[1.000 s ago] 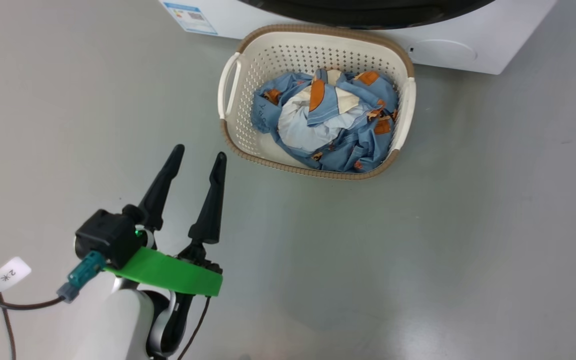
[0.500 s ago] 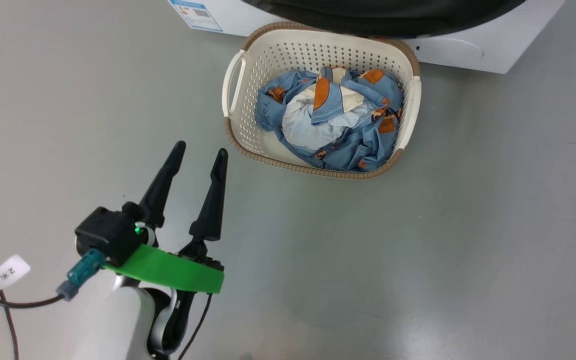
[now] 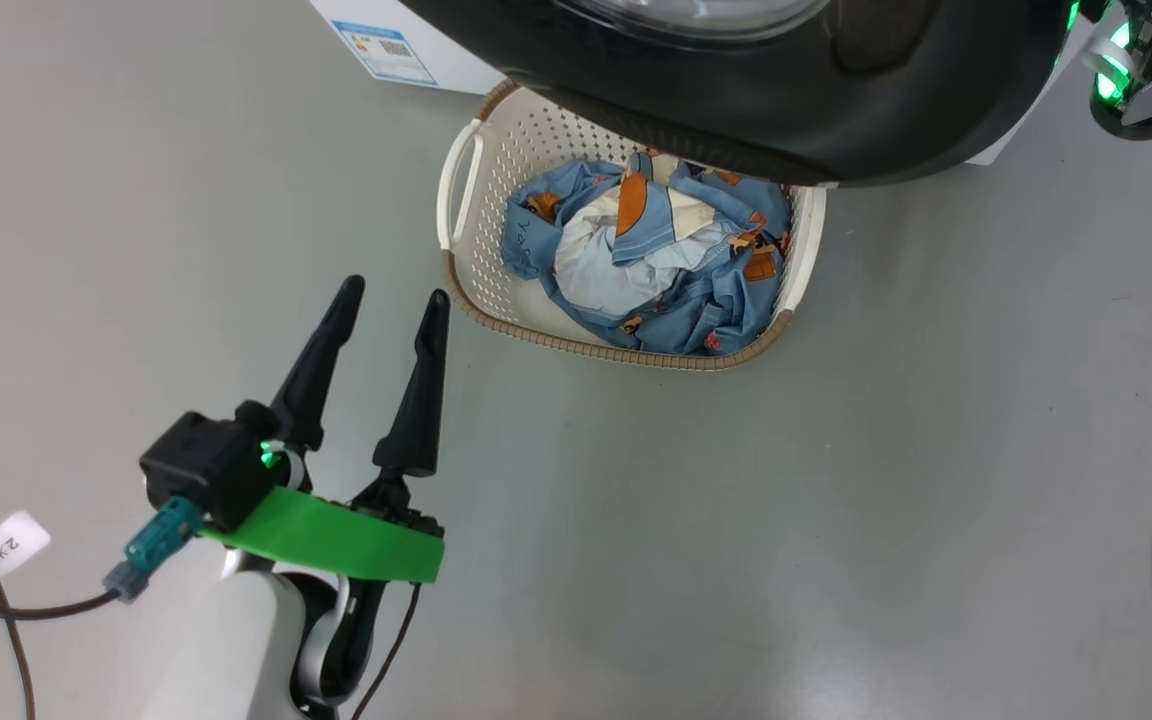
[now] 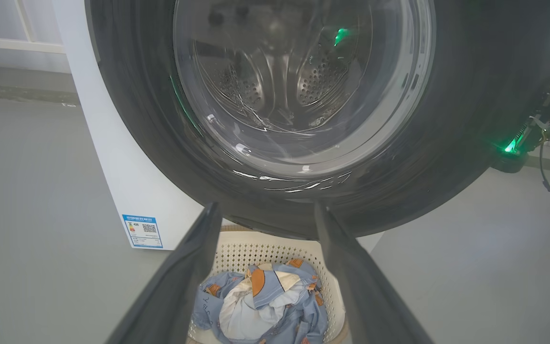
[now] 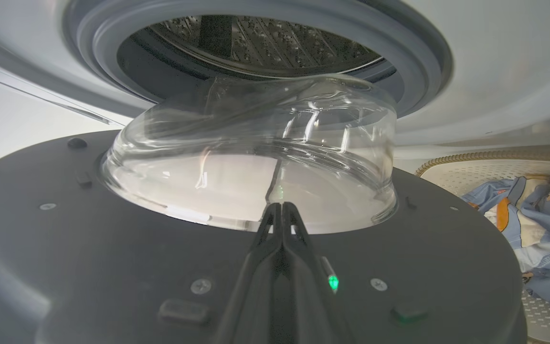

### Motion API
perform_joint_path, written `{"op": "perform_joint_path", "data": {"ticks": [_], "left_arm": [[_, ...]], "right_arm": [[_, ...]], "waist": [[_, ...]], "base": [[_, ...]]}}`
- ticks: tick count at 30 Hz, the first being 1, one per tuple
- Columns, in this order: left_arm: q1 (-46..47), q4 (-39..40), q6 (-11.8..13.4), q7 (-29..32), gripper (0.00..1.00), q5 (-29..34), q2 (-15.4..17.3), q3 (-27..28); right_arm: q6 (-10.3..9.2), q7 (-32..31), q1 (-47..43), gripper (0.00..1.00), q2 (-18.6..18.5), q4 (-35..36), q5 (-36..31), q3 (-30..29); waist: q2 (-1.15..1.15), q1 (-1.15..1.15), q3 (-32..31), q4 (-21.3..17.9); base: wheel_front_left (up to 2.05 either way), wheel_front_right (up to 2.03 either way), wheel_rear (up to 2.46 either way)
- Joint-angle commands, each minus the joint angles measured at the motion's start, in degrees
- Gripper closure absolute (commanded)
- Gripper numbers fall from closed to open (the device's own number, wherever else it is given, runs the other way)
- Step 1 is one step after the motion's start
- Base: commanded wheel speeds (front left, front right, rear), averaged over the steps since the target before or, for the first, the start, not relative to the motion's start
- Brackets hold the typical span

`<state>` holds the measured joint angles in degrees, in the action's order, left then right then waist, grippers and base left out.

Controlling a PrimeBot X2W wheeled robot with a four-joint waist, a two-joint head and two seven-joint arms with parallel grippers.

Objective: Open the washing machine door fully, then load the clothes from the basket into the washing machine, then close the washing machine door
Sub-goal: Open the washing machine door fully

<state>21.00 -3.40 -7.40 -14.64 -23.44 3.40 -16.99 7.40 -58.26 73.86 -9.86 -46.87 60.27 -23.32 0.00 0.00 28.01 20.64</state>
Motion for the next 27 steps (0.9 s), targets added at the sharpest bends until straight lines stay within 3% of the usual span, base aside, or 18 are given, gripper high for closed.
{"op": "perform_joint_path", "data": {"ticks": [1, 17, 20, 27], "left_arm": [[0.1, 1.7, -0.1, -0.4, 0.00, 0.0, 1.8, 2.3], [-1.0, 1.9, -0.1, -0.4, 0.00, 0.4, 2.3, 2.5], [-1.1, 1.8, -0.1, -0.4, 0.00, 0.4, 2.3, 2.3], [-1.5, 1.8, -0.1, -0.4, 0.00, 0.4, 2.5, 2.4]], "right_arm": [[0.09, -2.4, -1.3, 1.00, 2.3, 1.7, -1.4, 0.0], [0.09, -24.5, -9.3, 1.00, 6.9, 10.1, -4.0, -2.7], [0.09, -27.6, -12.5, 1.00, 7.0, 11.9, 1.0, 2.0], [0.09, -25.5, -19.9, 1.00, 7.0, 16.3, 11.4, 15.0]], "waist": [[0.00, 0.00, -0.3, -0.1], [0.00, 0.00, -3.1, -0.4], [0.00, 0.00, -3.9, -0.2], [0.00, 0.00, -5.0, 0.1]], "base": [[0.00, 0.00, 0.00], [0.00, 0.00, 0.00], [0.00, 0.00, 0.00], [0.00, 0.00, 0.00]]}}
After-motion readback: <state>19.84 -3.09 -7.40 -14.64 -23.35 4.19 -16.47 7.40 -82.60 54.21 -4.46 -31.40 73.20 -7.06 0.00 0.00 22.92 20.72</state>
